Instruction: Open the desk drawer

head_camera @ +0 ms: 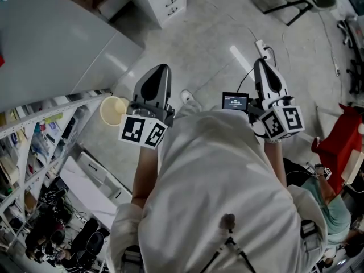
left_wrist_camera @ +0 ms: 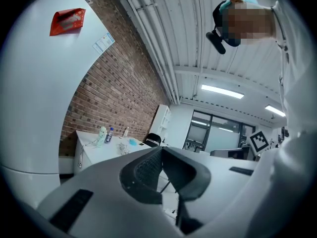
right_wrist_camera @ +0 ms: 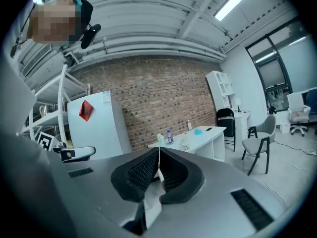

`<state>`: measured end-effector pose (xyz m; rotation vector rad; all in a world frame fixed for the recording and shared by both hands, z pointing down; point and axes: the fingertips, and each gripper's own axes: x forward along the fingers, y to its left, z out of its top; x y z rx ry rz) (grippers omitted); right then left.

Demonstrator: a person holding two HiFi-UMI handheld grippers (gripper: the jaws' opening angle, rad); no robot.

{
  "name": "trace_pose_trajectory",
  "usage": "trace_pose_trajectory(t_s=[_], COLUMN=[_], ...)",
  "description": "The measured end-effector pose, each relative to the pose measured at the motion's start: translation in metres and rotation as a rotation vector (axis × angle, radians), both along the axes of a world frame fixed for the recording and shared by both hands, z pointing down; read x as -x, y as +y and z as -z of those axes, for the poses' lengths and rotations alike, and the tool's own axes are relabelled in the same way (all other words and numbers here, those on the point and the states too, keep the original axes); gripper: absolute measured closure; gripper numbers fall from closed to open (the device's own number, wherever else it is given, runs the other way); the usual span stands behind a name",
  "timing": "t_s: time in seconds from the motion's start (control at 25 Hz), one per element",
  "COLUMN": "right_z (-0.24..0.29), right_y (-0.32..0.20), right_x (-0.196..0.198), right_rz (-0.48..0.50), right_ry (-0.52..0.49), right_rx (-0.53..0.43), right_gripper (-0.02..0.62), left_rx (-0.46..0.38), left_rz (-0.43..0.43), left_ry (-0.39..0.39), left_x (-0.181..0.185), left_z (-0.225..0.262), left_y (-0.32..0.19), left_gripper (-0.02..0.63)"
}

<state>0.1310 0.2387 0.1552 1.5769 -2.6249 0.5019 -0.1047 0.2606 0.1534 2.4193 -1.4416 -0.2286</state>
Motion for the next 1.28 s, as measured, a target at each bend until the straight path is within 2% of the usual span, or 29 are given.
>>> trace_pose_trajectory(t_s=[0.4, 0.64, 0.88, 1.28], right_z=[0.001, 0.002, -0.001, -0.003], right_y=[-0.04, -0.082, -0.147, -0.268], right_x=[0.005, 0.008, -0.004, -0.051], right_rz=[0.003, 0.068, 0.169, 0.33], right_ry=[0.008, -0.013, -0.02, -0.017], right_rx=[-0.001, -0.01, -0.002, 0.012], right_gripper=[0.568, 0.568, 0.568, 0.568], left_rx=[-0.008, 0.001, 0.001, 0.011], left_rz=[0.024, 0.089, 0.179, 0.35], left_ry=[0.014, 0.006, -0.014, -0.024], left_x=[0.01, 0.01, -0.011, -0.068], left_z=[0.003, 0.002, 0.007, 0.008], left_y=[-0.031, -0.058, -0.104, -0.188], left_gripper=[0.598, 0.598, 0.598, 0.598])
